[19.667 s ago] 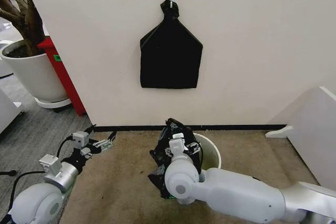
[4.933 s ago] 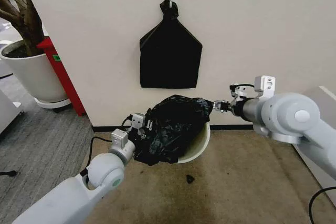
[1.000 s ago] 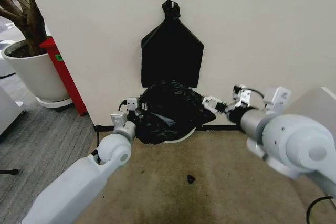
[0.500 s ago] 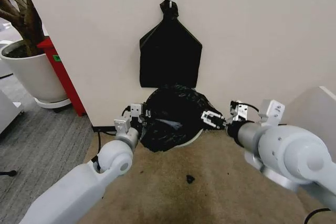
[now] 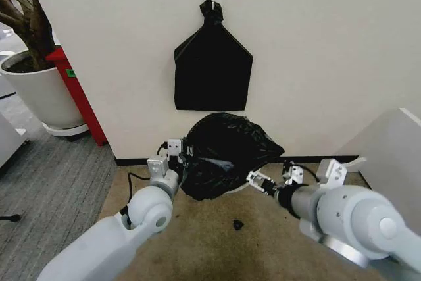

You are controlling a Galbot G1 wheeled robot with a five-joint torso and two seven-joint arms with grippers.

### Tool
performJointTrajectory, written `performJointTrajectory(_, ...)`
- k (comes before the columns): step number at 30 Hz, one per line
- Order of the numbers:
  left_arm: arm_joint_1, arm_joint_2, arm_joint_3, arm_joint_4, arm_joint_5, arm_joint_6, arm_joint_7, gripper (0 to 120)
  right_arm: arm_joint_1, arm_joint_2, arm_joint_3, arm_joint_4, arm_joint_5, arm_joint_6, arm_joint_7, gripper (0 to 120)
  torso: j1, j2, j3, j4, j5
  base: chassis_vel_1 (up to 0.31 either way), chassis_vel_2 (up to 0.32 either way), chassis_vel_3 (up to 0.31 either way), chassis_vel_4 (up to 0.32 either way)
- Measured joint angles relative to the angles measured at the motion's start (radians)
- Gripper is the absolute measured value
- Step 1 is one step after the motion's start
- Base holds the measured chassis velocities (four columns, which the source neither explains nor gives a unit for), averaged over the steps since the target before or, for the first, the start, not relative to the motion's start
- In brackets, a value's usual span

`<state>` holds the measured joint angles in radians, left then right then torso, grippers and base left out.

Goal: Place the garbage bag over the trash bin.

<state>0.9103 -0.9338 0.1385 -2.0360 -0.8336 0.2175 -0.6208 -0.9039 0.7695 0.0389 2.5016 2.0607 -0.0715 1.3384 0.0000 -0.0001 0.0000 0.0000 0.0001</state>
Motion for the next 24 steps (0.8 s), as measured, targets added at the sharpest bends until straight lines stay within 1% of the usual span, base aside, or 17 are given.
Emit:
performJointTrajectory(10, 0.021, -0.034, 0.022, 0.025, 0.043, -0.006, -0.002, 1, 0.045, 0.056, -0.059, -0.001, -0.018, -0.003, -0.026, 100, 0.000, 0.000, 0.000, 0.0001, -0.0001, 0.000, 0.000, 0.000, 0.000)
performJointTrajectory(16, 0.033, -0.056, 0.030, 0.028, 0.078, -0.011, 0.004, 1, 0.059, 0.107, -0.077, -0.001, -0.026, -0.009, 0.009, 100, 0.000, 0.000, 0.000, 0.0001, -0.0001, 0.000, 0.000, 0.000, 0.000)
performJointTrajectory(24, 0.028, -0.060, 0.028, 0.032, 0.109, -0.028, 0.024, 1, 0.025, 0.095, -0.088, -0.001, -0.046, -0.004, 0.073, 100, 0.000, 0.000, 0.000, -0.0001, 0.0000, 0.000, 0.000, 0.000, 0.000)
